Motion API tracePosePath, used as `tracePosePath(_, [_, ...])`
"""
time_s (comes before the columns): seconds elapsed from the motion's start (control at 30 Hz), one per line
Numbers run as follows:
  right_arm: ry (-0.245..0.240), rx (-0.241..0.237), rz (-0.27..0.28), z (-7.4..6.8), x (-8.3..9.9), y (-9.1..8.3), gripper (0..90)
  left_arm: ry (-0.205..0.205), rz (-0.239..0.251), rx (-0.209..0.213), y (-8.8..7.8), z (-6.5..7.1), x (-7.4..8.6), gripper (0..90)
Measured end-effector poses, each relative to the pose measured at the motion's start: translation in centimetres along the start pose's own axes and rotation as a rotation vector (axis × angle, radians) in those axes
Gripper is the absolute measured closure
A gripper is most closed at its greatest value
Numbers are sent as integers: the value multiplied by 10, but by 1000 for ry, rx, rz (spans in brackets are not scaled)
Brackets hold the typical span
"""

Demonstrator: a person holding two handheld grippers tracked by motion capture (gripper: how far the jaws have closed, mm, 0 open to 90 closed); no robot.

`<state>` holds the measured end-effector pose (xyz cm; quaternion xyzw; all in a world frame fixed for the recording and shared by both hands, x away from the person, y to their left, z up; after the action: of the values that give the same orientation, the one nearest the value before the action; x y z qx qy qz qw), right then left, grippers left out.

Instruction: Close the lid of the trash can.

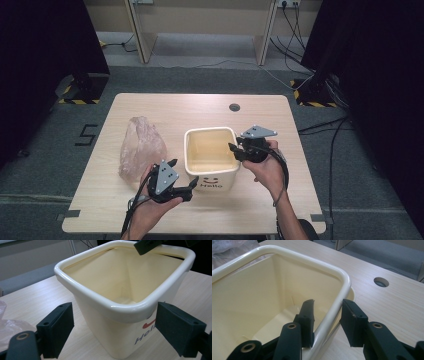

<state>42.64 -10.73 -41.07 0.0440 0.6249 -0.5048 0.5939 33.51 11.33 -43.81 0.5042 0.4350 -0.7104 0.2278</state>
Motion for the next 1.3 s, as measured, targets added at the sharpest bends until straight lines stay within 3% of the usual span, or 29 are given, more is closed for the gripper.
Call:
tracePosePath(0.3, [15,-8,-13,0,7,-6,592,-2,7,-22,4,-7,-6,156])
tracePosePath(0.53, [32,-31,-1,-1,14,-3,586,-22,-6,-7,5,-7,-5,156])
tracePosePath(0.63, [12,-4,48,4,10,-5,540,-78,-7,24,5,-9,-5,155])
tracePosePath(0.67, [12,-4,48,4,10,-5,540,-78,-7,24,5,-9,-5,155])
tracePosePath(0.7, [-15,30,90,10,6,-4,546,-76,-3,20,5,-11,-6,155])
tracePosePath(0.73, [-15,30,90,10,6,-4,546,-76,-3,20,5,-11,-6,155])
tracePosePath(0.83, [-14,42,163,25,-2,2,610,-78,18,10,4,-15,-15,155])
tracePosePath(0.97, [-78,53,163,31,1,13,657,-80,23,-3,5,-20,-20,155])
tracePosePath(1.13, [-60,22,194,33,11,20,691,-78,9,-35,10,-29,-19,155])
tracePosePath(1.3, [-45,12,218,31,14,23,716,-97,10,-35,11,-31,-18,152])
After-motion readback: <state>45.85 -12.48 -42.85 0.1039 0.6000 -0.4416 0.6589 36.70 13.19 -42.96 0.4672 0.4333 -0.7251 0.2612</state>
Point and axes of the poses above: each handheld gripper's, and its own axes: y roughly forward along the jaws, x roughly out of its underside, z roughly to its right, the point moved 5 cm from there along y, roughly forward along the jaws, and after that the axes turned 13 degrees about -y, right-handed, at the moved point
